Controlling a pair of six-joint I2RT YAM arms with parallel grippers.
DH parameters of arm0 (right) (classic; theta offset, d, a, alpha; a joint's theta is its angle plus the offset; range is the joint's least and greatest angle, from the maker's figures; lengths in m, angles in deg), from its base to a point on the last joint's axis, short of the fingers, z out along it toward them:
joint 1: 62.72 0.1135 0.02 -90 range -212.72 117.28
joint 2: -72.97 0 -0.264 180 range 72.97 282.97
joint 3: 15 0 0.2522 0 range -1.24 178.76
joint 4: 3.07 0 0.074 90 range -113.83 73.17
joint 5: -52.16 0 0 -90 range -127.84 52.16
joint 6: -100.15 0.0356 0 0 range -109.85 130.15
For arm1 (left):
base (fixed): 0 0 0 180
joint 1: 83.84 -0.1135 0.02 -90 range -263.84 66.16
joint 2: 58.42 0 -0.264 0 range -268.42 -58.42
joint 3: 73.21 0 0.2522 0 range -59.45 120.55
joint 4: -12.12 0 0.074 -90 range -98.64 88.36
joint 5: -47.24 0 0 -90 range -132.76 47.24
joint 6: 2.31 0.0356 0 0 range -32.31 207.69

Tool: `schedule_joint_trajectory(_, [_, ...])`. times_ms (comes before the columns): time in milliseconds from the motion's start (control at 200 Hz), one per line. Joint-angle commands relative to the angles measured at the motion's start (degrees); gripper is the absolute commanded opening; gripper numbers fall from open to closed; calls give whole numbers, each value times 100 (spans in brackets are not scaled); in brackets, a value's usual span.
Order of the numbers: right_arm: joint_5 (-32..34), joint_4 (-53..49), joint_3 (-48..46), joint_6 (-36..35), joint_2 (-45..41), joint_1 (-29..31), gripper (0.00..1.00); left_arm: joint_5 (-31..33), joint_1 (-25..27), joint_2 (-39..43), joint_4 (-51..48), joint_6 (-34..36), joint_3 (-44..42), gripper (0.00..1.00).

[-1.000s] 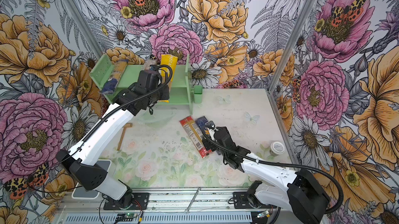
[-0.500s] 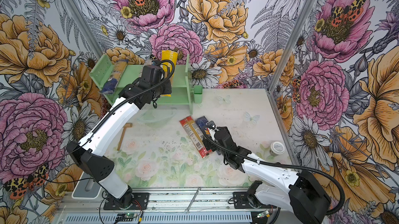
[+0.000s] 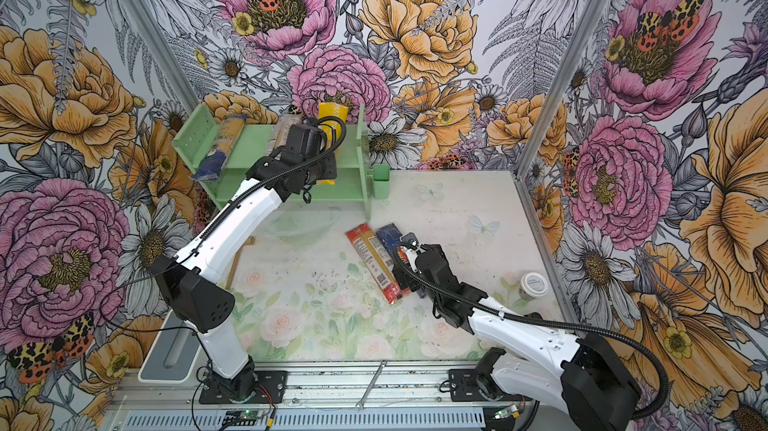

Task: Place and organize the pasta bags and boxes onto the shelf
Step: 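Carry the upright yellow bag onto the shelf beside the white package, then lower the yellow bag onto the shelf and open the left gripper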

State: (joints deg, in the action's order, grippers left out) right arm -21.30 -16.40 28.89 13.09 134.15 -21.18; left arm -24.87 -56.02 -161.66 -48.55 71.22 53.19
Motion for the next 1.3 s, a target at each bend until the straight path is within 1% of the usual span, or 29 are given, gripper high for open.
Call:
schedule_joint_trajectory(0, [96,19,-77,5,-127,-41,100,74,-61,87,904,30,500,0])
schedule_joint_trajectory(310, [102,28,-147,-1,-263,-55,99,48,-97,-55,909,-79,651,0])
schedule_joint_trajectory(325, [104,23,-154,4,-273,-53,100,48,-100,-228,904,-76,661,0])
schedule_joint_trajectory(390, [104,11,-165,5,-306,-57,99,39,-103,-299,906,-83,680,0])
schedule_joint_trajectory(781, [148,-66,-270,40,-571,-69,100,-5,-158,-407,903,-132,658,0])
schedule_joint_trajectory(1051, [172,-80,-260,35,-589,-69,100,-53,-197,-407,903,-120,532,0])
schedule_joint_trajectory(1166, [172,-78,-253,32,-587,-75,100,-49,-207,-389,904,-135,492,3])
schedule_joint_trajectory(1231, [168,-79,-252,40,-598,-82,99,-49,-206,-376,904,-130,465,8])
schedule_joint_trajectory(1291, [169,-78,-253,40,-601,-77,100,-56,-207,-379,908,-132,452,8])
